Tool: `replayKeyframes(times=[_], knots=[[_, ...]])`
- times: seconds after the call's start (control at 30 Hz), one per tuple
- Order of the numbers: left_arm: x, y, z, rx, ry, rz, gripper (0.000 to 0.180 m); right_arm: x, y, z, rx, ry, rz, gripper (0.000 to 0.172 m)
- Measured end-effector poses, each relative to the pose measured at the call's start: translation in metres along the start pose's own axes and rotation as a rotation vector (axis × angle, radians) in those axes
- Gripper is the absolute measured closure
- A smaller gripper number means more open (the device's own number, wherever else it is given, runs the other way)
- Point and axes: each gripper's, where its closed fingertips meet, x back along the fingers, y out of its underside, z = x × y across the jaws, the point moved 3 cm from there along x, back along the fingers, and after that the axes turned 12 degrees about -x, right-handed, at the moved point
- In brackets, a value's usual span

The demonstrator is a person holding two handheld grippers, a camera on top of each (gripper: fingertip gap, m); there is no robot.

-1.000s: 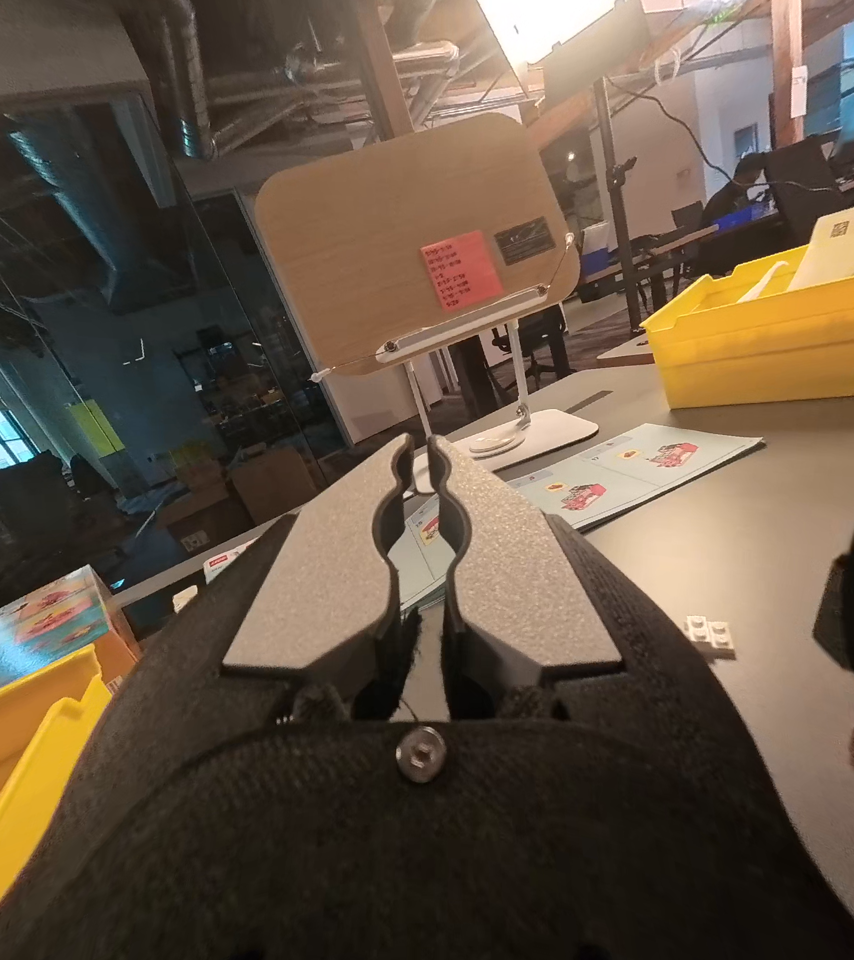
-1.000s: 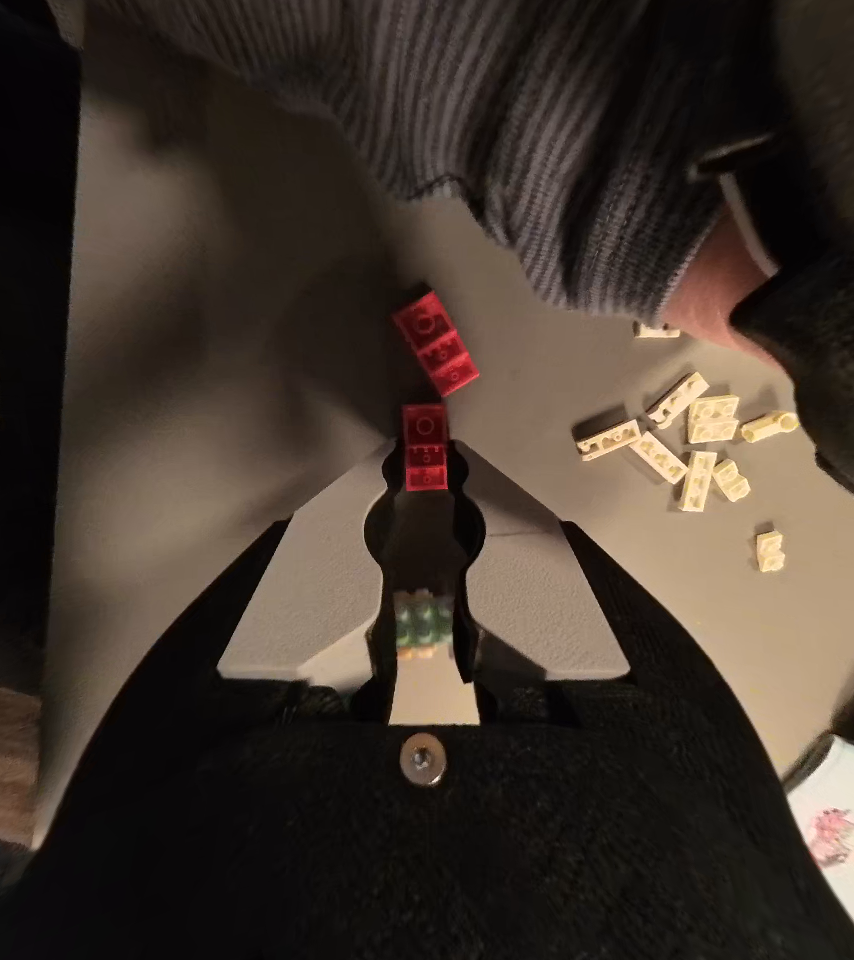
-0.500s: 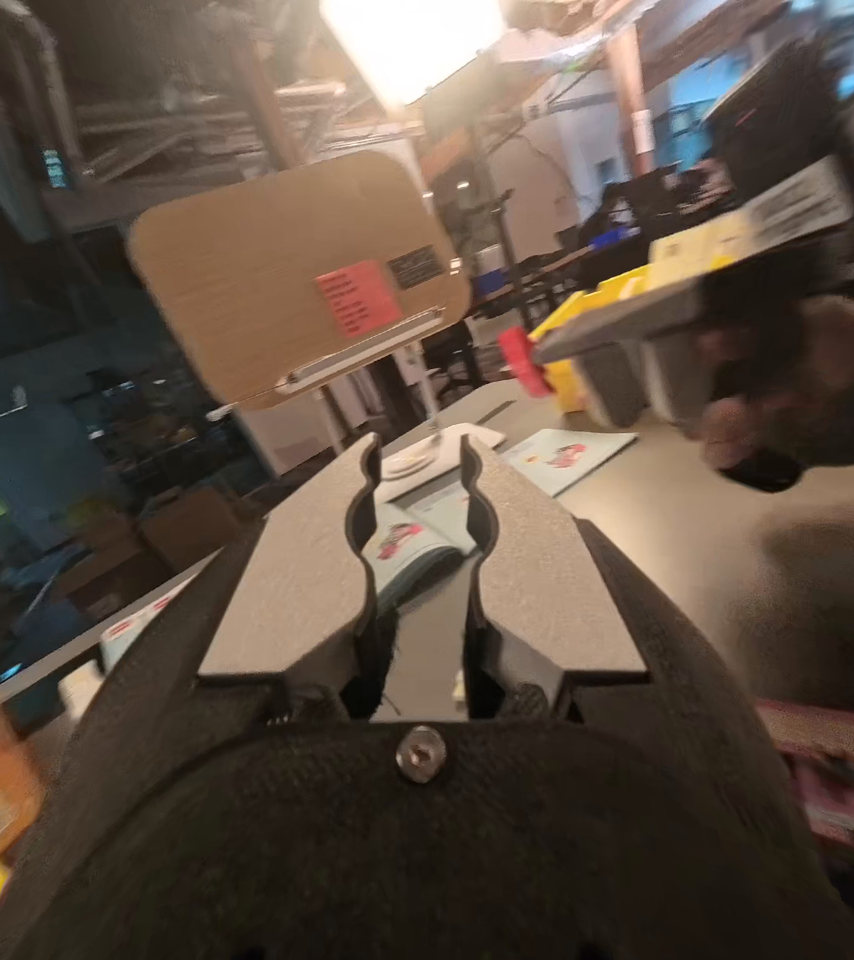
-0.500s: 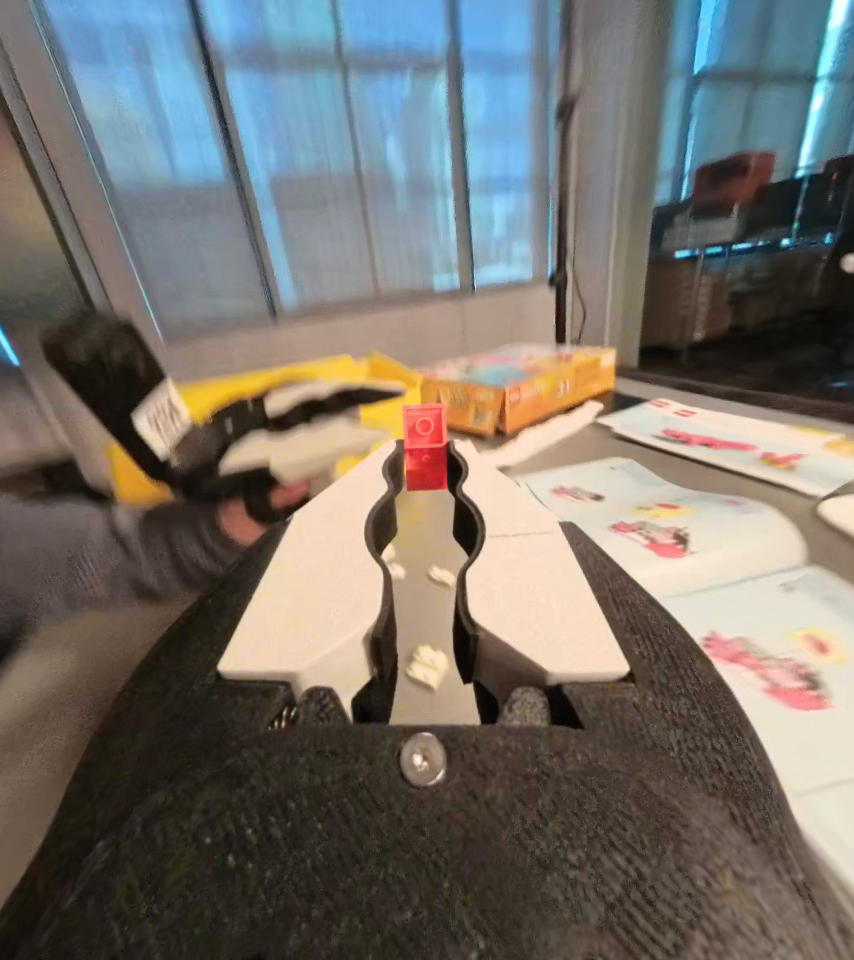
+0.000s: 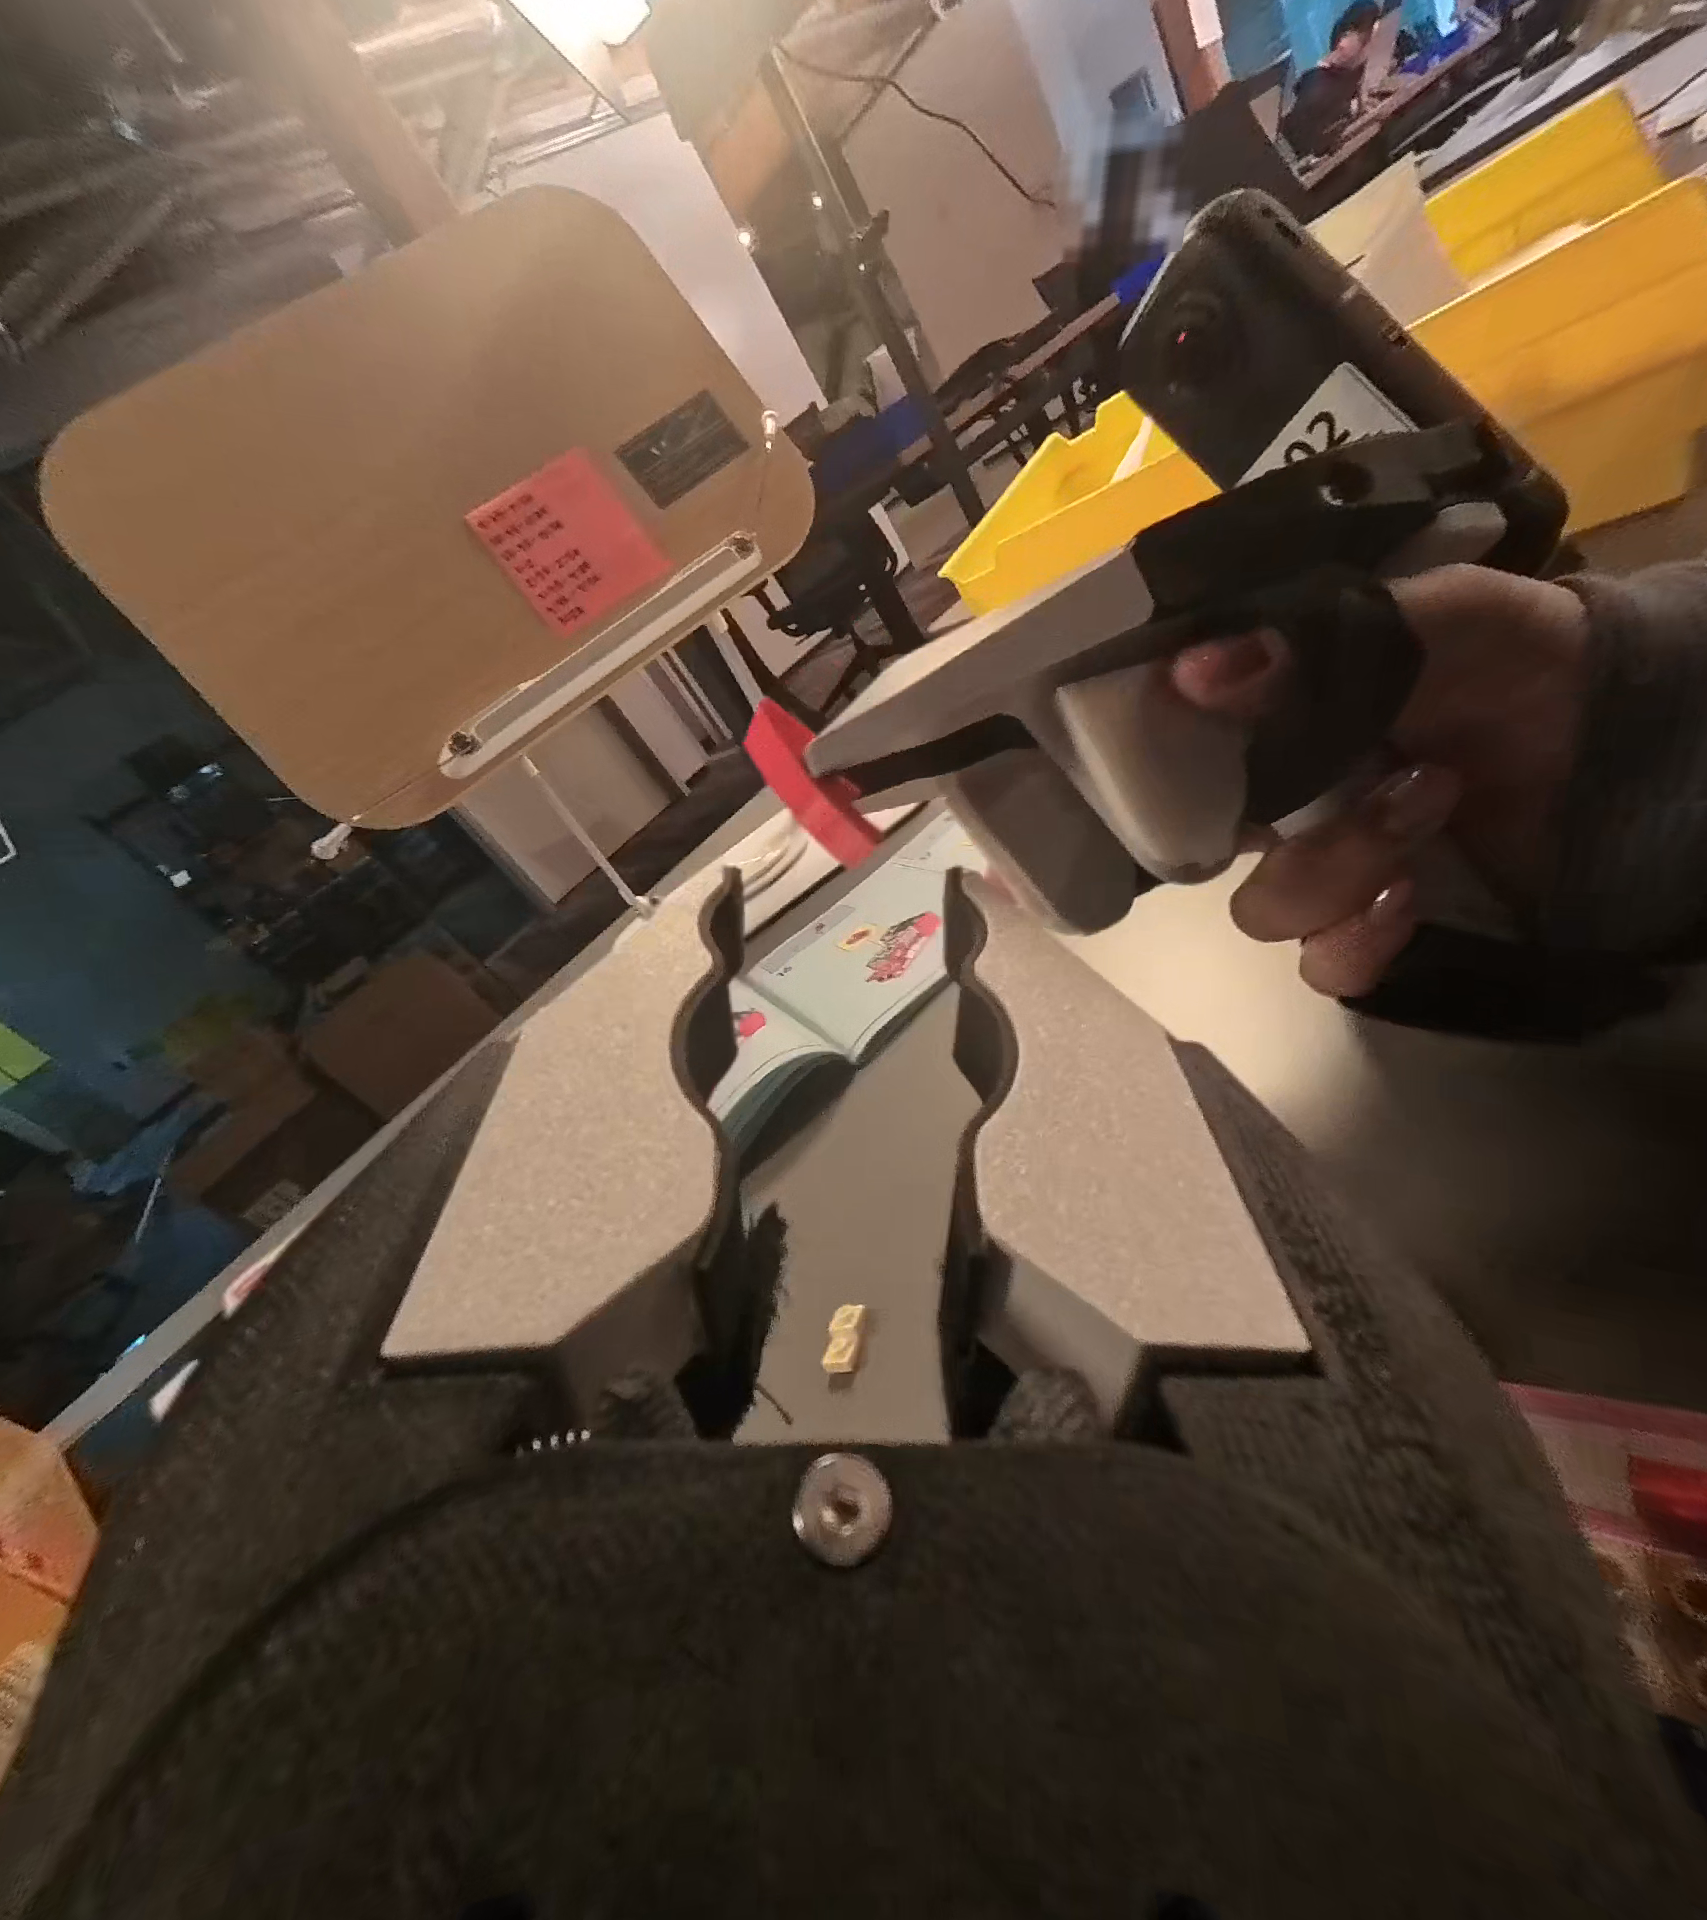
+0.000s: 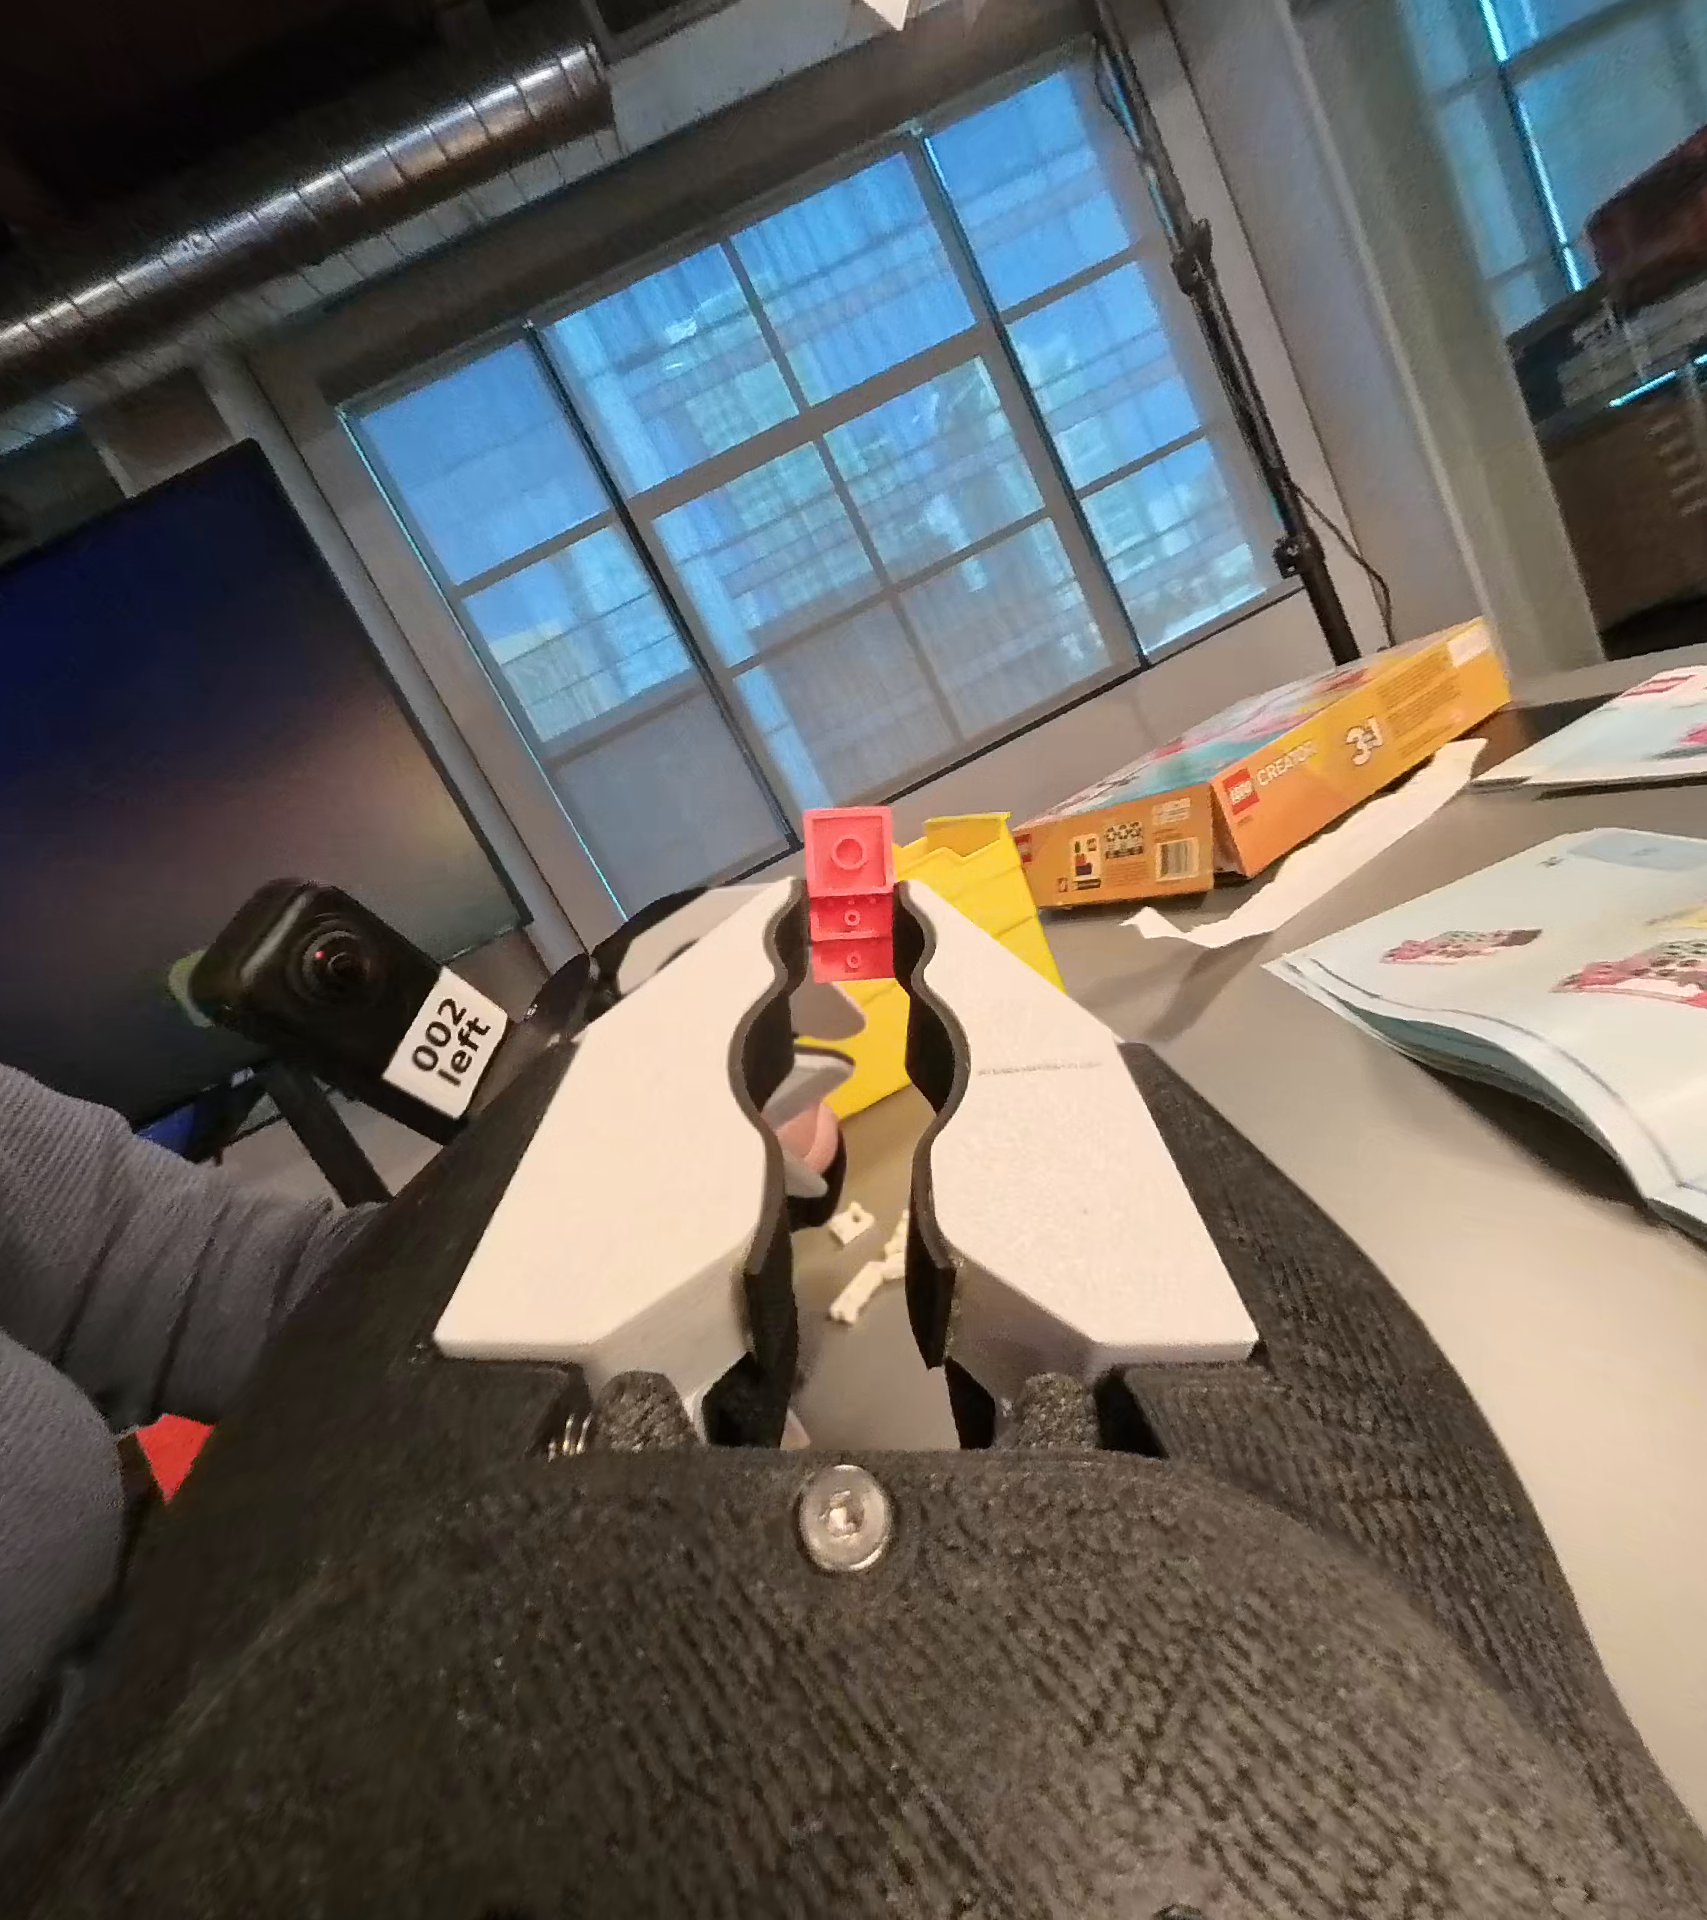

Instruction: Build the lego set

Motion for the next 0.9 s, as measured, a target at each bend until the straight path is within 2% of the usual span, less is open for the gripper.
replayKeyframes(times=[0.2, 0.27, 0.37, 0.53, 0.63, 0.73, 0.9], knots=[[0.002, -0.002, -0.003, 0.032, -0.026, -0.012, 0.16, -0.006, 0.01, -0.004, 0.052, 0.003, -0.043, 0.158], [0.003, -0.003, -0.004, 0.001, -0.041, -0.021, 0.172, -0.006, 0.009, -0.004, 0.065, 0.009, -0.033, 0.158], [0.005, -0.003, -0.009, -0.096, -0.103, -0.043, 0.178, -0.005, 0.01, -0.004, 0.073, 0.013, -0.043, 0.158], [0.005, 0.002, -0.01, -0.18, -0.089, -0.091, 0.179, -0.004, 0.012, 0.001, 0.094, 0.056, -0.1, 0.157], [0.005, 0.008, -0.012, -0.233, -0.074, -0.111, 0.179, 0.002, 0.011, 0.009, 0.072, 0.106, -0.17, 0.143], [0.006, 0.009, -0.006, -0.299, -0.023, -0.097, 0.179, 0.009, 0.007, 0.015, 0.063, 0.141, -0.217, 0.136], [0.004, 0.005, 0.009, -0.264, 0.088, -0.073, 0.179, 0.019, 0.016, 0.012, 0.024, 0.116, -0.372, 0.139]])
